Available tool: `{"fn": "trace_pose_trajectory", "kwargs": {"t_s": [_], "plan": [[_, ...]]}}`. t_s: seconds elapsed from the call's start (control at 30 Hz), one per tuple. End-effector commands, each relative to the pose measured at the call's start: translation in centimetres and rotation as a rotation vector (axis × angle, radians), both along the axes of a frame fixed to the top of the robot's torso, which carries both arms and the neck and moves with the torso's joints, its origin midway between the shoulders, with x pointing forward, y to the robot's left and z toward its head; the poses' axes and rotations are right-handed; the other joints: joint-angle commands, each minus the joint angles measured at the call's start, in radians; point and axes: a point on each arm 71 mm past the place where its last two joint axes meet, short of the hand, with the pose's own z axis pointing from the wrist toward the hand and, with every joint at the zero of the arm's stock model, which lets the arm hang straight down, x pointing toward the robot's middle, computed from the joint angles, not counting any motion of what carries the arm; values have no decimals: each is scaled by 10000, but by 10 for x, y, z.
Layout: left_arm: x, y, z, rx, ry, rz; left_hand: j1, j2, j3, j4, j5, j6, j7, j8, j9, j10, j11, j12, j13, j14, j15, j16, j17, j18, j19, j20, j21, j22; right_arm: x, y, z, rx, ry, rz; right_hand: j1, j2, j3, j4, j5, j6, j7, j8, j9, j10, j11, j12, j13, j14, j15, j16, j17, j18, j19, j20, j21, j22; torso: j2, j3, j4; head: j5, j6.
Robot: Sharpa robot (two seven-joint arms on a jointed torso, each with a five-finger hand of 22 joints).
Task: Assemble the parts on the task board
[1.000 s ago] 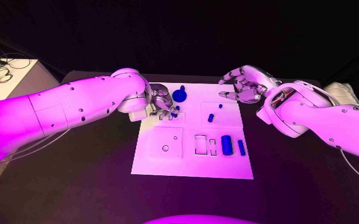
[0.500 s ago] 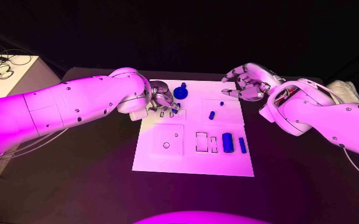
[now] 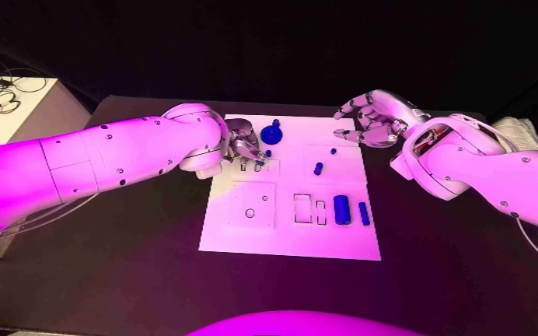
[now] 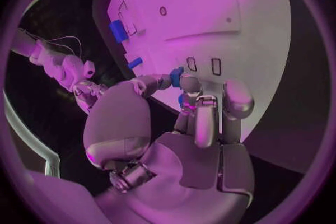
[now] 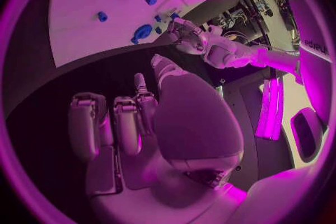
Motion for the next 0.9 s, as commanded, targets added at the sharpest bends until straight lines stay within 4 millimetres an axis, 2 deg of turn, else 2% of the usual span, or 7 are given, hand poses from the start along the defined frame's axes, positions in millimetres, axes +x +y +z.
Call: {"fn": "trace_pose_trajectory", "kwargs": {"t_s": [0.03, 0.9], "plan": [[1, 0, 0, 357, -448, -4, -61, 54, 2261, -2345, 33, 333, -292, 50, 4, 54, -4, 39, 13, 919, -83, 63, 2193, -138, 70, 3, 63, 35, 0, 0, 0, -53, -52, 42, -99, -29, 73, 8, 45, 12, 15, 17, -8, -20, -6, 1, 1247, 934, 52, -33, 2226, 117, 504, 56, -34, 1568, -1, 0, -1, 21, -21], [-5, 3, -12, 495, -209, -2, -84, 57, 2281, -2358, 73, 355, -306, 60, 1, 78, -18, 28, -17, 918, -99, 59, 2185, -147, 106, -14, 86, 73, 0, 0, -1, -70, -17, 51, -115, -39, 87, 9, 83, 9, 16, 15, -11, -20, -6, -1, 1244, 932, 51, -37, 2219, 120, 501, 55, -43, 1562, 6, -5, -15, 57, -155]]}}
